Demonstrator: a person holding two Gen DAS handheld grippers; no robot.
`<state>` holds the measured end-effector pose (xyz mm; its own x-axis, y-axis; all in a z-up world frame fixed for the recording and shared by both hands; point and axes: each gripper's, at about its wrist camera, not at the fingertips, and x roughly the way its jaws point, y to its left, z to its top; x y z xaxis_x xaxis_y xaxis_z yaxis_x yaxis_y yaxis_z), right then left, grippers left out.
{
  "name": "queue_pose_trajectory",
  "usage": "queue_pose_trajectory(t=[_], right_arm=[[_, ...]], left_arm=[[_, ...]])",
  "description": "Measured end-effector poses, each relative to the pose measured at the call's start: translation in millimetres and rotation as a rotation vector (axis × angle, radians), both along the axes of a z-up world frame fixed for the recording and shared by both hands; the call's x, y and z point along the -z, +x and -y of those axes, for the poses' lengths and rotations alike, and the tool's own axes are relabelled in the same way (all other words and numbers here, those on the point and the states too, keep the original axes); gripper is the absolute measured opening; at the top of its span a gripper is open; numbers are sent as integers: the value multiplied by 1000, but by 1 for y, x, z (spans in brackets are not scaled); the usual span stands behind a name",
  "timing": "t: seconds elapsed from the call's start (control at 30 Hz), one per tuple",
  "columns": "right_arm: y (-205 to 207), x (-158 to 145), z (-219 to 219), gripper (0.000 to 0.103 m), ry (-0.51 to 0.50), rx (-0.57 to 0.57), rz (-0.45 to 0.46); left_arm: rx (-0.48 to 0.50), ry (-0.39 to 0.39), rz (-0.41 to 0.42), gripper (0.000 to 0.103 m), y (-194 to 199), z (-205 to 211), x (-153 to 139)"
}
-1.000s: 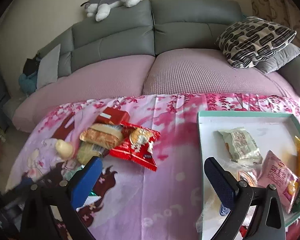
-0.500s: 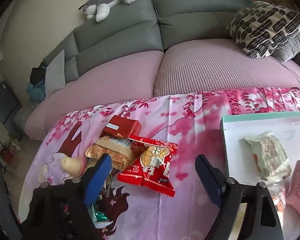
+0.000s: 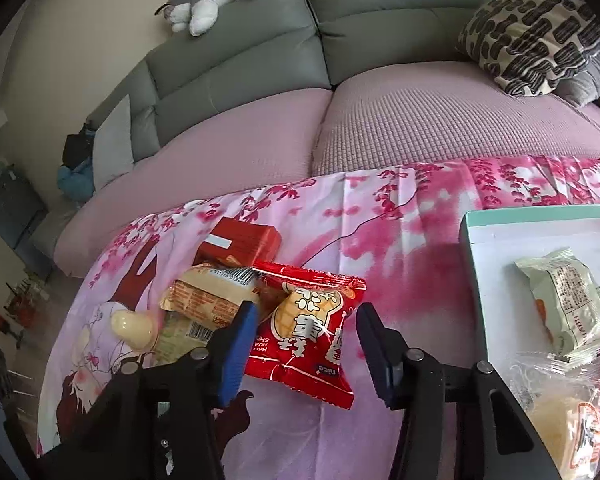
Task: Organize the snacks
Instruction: 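Grasp the green-white biscuit packet with the left tool while the right tool grasps the red candy packet, then carry both packets into the teal tray and open both tools to release them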
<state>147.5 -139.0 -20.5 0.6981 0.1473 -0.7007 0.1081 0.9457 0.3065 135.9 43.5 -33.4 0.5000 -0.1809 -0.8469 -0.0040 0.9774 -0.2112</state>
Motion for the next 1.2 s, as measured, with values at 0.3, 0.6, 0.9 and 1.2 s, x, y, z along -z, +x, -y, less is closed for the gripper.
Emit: queue_pose_trajectory(t=[0.3,0.6,0.9,1.2], right_arm=[[-1,10,1,53,48,-27,4],[-2,13,3,46,53,-33,5],[-5,12,15,44,84,-21,16],[-10,5,23,43,125,-17,44]], left_arm=[[5,16,29,55,1,3,-5],[-3,38,69,54,0,6,-17],[0,74,96,54,0,13,-23],[2,100,127,53,-1,18,-31]])
